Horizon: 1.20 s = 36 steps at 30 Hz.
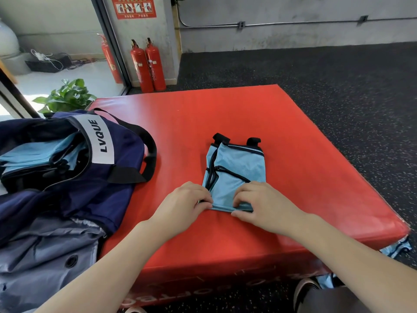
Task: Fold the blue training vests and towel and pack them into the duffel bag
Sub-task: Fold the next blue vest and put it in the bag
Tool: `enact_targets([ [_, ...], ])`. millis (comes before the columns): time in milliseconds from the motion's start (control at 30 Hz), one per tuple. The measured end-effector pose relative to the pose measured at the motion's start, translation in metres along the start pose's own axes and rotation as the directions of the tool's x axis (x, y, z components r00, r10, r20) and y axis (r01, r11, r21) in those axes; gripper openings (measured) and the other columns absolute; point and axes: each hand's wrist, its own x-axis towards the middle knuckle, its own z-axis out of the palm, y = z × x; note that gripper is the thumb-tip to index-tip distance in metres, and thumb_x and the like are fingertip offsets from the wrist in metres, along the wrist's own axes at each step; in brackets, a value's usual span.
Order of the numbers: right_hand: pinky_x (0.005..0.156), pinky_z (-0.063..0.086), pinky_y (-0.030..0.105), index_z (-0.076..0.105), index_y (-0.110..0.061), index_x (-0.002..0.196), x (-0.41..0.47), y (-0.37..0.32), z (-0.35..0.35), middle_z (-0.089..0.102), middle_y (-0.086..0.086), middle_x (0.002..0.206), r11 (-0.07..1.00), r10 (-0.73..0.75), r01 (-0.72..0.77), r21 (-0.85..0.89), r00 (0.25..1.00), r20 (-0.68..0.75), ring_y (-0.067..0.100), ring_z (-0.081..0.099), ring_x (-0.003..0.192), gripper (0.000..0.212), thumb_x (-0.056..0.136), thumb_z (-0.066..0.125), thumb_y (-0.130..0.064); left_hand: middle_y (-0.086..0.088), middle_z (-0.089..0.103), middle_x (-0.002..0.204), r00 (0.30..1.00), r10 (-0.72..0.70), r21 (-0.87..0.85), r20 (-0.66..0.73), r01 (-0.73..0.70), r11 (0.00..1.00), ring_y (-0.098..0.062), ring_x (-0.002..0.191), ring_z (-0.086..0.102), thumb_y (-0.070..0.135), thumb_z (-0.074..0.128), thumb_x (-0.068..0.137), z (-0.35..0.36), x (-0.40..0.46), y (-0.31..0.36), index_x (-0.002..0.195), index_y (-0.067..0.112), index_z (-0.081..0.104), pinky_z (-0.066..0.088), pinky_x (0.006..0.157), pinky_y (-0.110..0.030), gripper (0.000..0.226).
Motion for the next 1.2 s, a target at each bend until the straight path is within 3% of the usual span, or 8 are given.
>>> enact_targets([
  [300,0.084,0.048,0.032,0.072,-0.023,0.089,0.005,0.001,-0.001,0.069,-0.012,0.094,0.996,0.036,-0.036,0.084,0.999,0.008,0.008,0.059,0.09,0.013,0.091,0.065,-0.035,0.023,0.062,0.099,0.998,-0.037,0.03,0.054,0.035,0.999,-0.001,0.097,0.051,0.055,0.072,0.084,-0.002,0.0,0.006,0.101,0.033,0.072,0.047,0.083,-0.022,0.029],
  [533,0.101,0.025,0.03,0.057,-0.037,0.089,-0.001,-0.006,-0.008,0.052,-0.024,0.115,0.993,0.1,-0.095,0.064,0.992,-0.081,0.002,0.04,0.115,0.018,0.086,0.069,-0.05,0.018,0.059,0.091,0.994,-0.043,-0.047,-0.1,0.038,0.998,-0.004,0.097,0.05,0.026,0.068,0.089,0.008,0.001,0.013,0.09,0.026,0.069,0.049,0.084,-0.034,0.002],
  [633,0.097,0.036,0.03,0.049,-0.035,0.089,-0.009,-0.006,-0.012,0.045,-0.019,0.122,0.991,0.135,-0.135,0.009,0.991,-0.01,0.006,0.042,0.115,0.026,0.078,0.068,-0.049,0.021,0.059,0.107,0.988,-0.06,-0.132,-0.142,0.041,0.99,-0.004,0.116,0.05,0.036,0.062,0.085,0.007,0.002,0.014,0.085,0.027,0.063,0.048,0.094,-0.044,0.009],
  [767,0.077,0.049,0.036,0.043,-0.034,0.078,-0.012,-0.002,-0.024,0.059,-0.014,0.099,0.978,0.197,-0.2,0.067,0.979,0.049,0.012,0.056,0.087,0.023,0.066,0.053,-0.05,0.019,0.063,0.119,0.983,0.019,-0.217,-0.18,-0.058,0.974,-0.005,0.134,0.047,0.033,0.065,0.087,0.0,0.0,0.026,0.086,0.025,0.062,0.044,0.104,-0.041,0.009],
  [900,0.057,0.037,0.025,0.046,-0.028,0.073,-0.014,0.0,-0.041,0.055,-0.011,0.066,0.945,0.225,-0.235,0.228,0.972,0.07,0.009,0.045,0.06,0.021,0.065,0.057,-0.044,0.017,0.068,0.093,0.973,-0.046,-0.341,-0.226,-0.035,0.94,-0.008,0.095,0.064,0.04,0.064,0.089,-0.006,-0.004,0.045,0.089,0.031,0.06,0.05,0.083,-0.033,0.01],
  [967,0.052,0.029,0.025,0.046,-0.026,0.069,-0.014,-0.001,-0.049,0.046,-0.012,0.057,0.923,0.219,-0.237,0.302,0.971,0.092,0.008,0.036,0.055,0.017,0.065,0.056,-0.038,0.01,0.061,0.074,0.966,-0.057,-0.362,-0.252,-0.039,0.931,-0.012,0.069,0.055,0.045,0.063,0.091,-0.007,-0.006,0.051,0.088,0.029,0.059,0.047,0.066,-0.035,0.016],
  [1100,0.055,0.029,0.027,0.053,-0.024,0.073,-0.012,0.001,-0.055,0.047,-0.012,0.057,0.873,0.266,-0.294,0.389,0.956,0.124,0.007,0.036,0.054,0.012,0.067,0.054,-0.035,-0.002,0.053,0.06,0.957,-0.146,-0.418,-0.249,0.03,0.908,-0.02,0.053,0.045,0.037,0.066,0.095,-0.005,-0.007,0.057,0.089,0.029,0.059,0.04,0.052,-0.037,0.012],
  [1200,0.057,0.031,0.031,0.059,-0.025,0.077,-0.009,0.008,-0.052,0.051,-0.01,0.059,0.852,0.325,-0.343,0.396,0.939,0.115,0.008,0.037,0.054,0.007,0.078,0.061,-0.032,0.007,0.046,0.053,0.945,-0.244,-0.441,-0.218,0.127,0.888,-0.008,0.049,0.036,0.033,0.067,0.095,-0.001,-0.004,0.056,0.087,0.032,0.059,0.031,0.048,-0.025,0.012],
])
